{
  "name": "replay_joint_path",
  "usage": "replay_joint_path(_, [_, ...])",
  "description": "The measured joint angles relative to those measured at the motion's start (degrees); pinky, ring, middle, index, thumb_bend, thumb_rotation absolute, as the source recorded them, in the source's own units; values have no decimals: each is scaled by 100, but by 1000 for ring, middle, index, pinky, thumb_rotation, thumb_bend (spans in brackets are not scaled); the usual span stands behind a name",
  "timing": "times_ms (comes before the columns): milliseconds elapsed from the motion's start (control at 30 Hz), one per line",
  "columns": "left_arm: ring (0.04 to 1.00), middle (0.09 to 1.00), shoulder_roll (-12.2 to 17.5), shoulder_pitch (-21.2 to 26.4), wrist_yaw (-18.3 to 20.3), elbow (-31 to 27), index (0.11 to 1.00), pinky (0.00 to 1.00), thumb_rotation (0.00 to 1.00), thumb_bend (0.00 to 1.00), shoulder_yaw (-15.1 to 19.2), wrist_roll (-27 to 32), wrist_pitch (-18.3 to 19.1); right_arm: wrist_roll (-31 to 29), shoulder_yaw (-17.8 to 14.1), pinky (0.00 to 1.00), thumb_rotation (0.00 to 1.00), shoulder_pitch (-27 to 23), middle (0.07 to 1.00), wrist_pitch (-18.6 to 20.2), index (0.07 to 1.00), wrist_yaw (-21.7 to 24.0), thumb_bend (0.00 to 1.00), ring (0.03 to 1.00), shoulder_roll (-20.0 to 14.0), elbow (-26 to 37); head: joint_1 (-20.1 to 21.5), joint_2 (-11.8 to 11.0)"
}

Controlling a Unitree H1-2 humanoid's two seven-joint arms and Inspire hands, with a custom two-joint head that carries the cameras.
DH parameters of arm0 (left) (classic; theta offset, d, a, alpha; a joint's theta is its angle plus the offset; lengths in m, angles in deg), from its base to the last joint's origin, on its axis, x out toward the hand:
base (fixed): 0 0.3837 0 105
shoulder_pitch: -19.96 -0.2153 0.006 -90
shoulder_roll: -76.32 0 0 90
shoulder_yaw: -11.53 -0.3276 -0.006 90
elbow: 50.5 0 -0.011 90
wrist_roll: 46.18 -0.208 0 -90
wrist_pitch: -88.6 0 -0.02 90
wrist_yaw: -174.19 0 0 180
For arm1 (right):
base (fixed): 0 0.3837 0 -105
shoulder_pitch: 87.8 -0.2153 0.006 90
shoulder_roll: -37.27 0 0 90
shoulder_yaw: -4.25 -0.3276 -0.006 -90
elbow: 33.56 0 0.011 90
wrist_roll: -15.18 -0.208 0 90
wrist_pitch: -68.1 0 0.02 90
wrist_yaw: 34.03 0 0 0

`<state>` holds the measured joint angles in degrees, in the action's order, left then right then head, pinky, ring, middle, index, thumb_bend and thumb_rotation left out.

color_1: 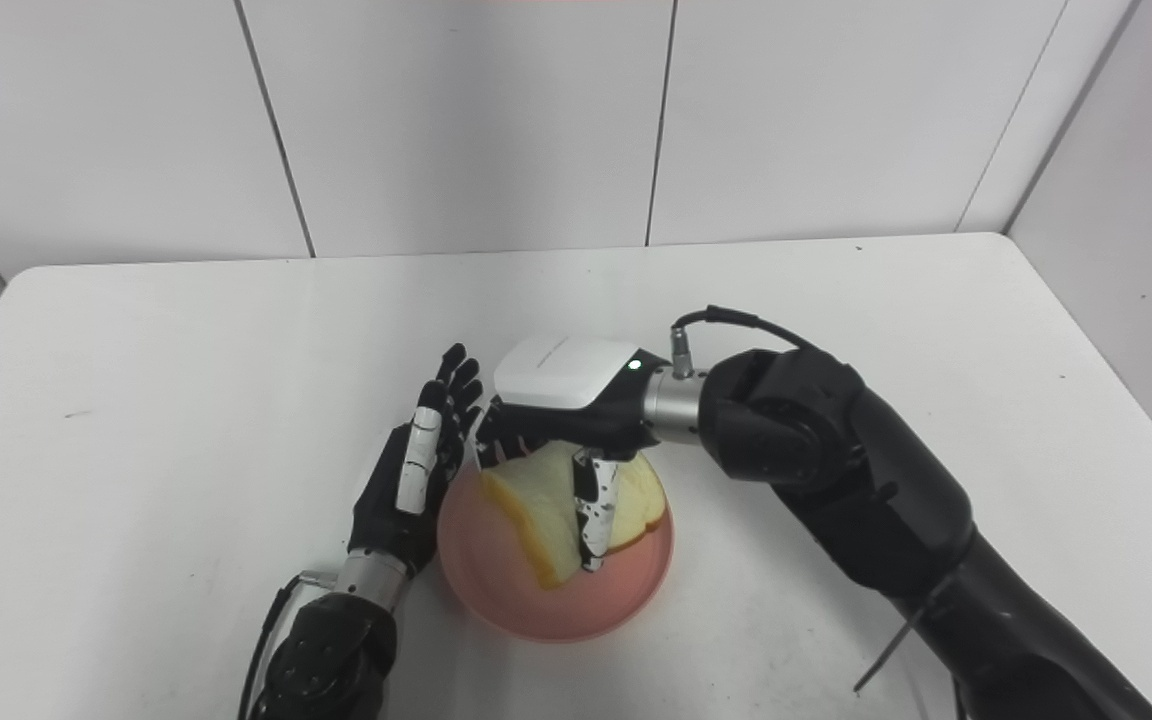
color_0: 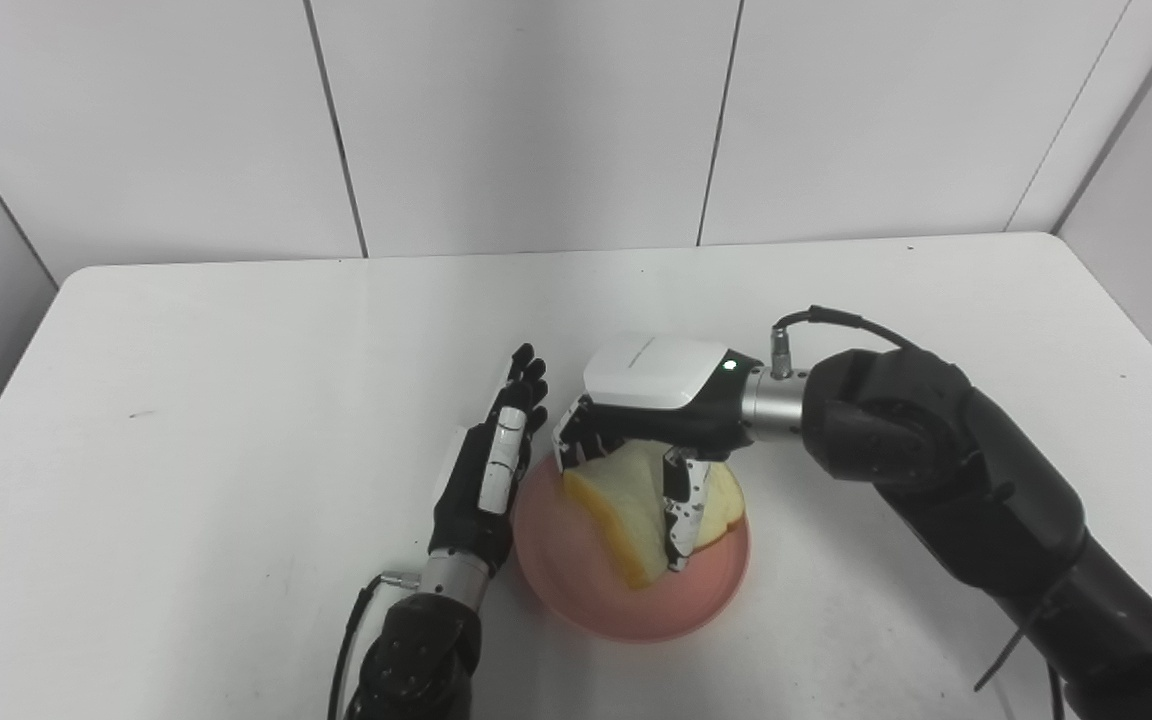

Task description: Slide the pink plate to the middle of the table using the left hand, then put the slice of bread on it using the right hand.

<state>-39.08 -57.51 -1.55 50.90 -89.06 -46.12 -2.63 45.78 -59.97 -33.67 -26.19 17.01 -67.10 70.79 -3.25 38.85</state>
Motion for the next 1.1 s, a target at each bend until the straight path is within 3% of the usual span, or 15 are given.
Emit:
replay_joint_path(233, [1000, 1000, 0, 0, -1, 1, 982, 1000, 1000, 793, -1, -1, -2, 130, 55, 385, 0, 282, 481, -19, 490, -69, 529, 456, 114, -234, 9, 0])
replay_joint_path(400, [1000, 1000, 1, 2, 0, 41, 988, 1000, 1000, 791, -12, -4, -30, 182, 52, 421, 0, 343, 474, -195, 508, -391, 526, 489, 145, -402, 9, 0])
replay_joint_path(500, [1000, 1000, 1, 4, 0, 46, 987, 993, 1000, 791, -16, -4, -31, 197, 51, 494, 5, 369, 491, -316, 502, -544, 525, 582, 148, -456, 0, 0])
replay_joint_path(533, [1000, 1000, 1, 4, -1, 47, 986, 994, 1000, 795, -16, -5, -30, 201, 52, 523, 90, 375, 608, -356, 500, -595, 519, 616, 148, -497, -9, -9])
replay_joint_path(600, [1000, 1000, 1, 4, -5, 45, 984, 998, 1000, 799, -16, -10, -20, 227, 52, 564, 230, 393, 702, -385, 677, -653, 657, 657, 142, -544, 0, -9])
replay_joint_path(733, [1000, 1000, 1, 4, -10, 41, 980, 1000, 1000, 803, -20, -14, -12, 379, 56, 654, 341, 400, 759, -608, 761, -750, 728, 714, 136, -555, 9, 0])
replay_joint_path(900, [1000, 1000, 1, 4, -10, 44, 991, 1000, 1000, 799, -22, -14, -19, 553, 60, 636, 496, 399, 779, -823, 788, -838, 811, 709, 107, -558, 0, 0])
replay_joint_path(1100, [1000, 1000, 1, 4, -8, 45, 992, 1000, 1000, 803, -21, -14, -22, 563, 76, 726, 555, 353, 826, -830, 807, -694, 874, 792, 15, -539, 26, 0])
